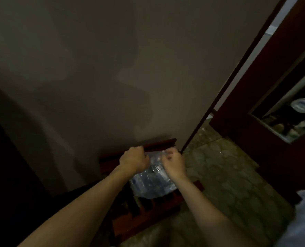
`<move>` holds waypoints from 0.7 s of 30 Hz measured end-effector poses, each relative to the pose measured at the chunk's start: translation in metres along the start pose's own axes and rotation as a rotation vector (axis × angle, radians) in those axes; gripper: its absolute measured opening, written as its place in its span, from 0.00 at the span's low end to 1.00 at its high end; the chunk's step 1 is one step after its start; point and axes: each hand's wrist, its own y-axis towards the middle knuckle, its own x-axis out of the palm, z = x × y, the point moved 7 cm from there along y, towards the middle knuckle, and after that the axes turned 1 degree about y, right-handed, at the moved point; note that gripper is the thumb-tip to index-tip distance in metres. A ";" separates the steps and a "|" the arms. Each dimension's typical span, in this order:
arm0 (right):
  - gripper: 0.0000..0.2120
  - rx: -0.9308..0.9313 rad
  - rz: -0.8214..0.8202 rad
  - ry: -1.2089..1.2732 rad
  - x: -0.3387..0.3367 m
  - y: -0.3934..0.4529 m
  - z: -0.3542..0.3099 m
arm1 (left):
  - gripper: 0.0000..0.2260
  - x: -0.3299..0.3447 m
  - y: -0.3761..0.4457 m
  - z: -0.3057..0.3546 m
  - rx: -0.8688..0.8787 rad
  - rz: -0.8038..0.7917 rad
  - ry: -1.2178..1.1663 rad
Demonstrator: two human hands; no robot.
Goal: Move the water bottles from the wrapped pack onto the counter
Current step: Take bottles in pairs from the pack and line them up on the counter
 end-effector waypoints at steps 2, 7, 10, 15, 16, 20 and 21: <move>0.06 0.085 -0.030 -0.030 0.009 0.017 0.024 | 0.15 0.020 0.023 -0.006 -0.017 -0.057 -0.052; 0.11 0.220 -0.121 -0.094 0.034 0.045 0.078 | 0.18 0.073 0.065 -0.021 -0.046 -0.200 -0.146; 0.10 0.263 -0.166 -0.106 0.047 0.056 0.105 | 0.19 0.104 0.078 -0.026 -0.054 -0.264 -0.195; 0.09 0.312 -0.270 -0.121 0.070 0.080 0.146 | 0.14 0.153 0.099 -0.026 -0.084 -0.379 -0.245; 0.10 0.320 -0.302 -0.132 0.075 0.087 0.154 | 0.14 0.160 0.104 -0.025 -0.090 -0.374 -0.261; 0.14 0.362 -0.425 -0.177 0.092 0.121 0.190 | 0.14 0.185 0.129 -0.017 -0.096 -0.385 -0.270; 0.15 0.372 -0.457 -0.192 0.097 0.130 0.199 | 0.14 0.191 0.135 -0.014 -0.104 -0.393 -0.296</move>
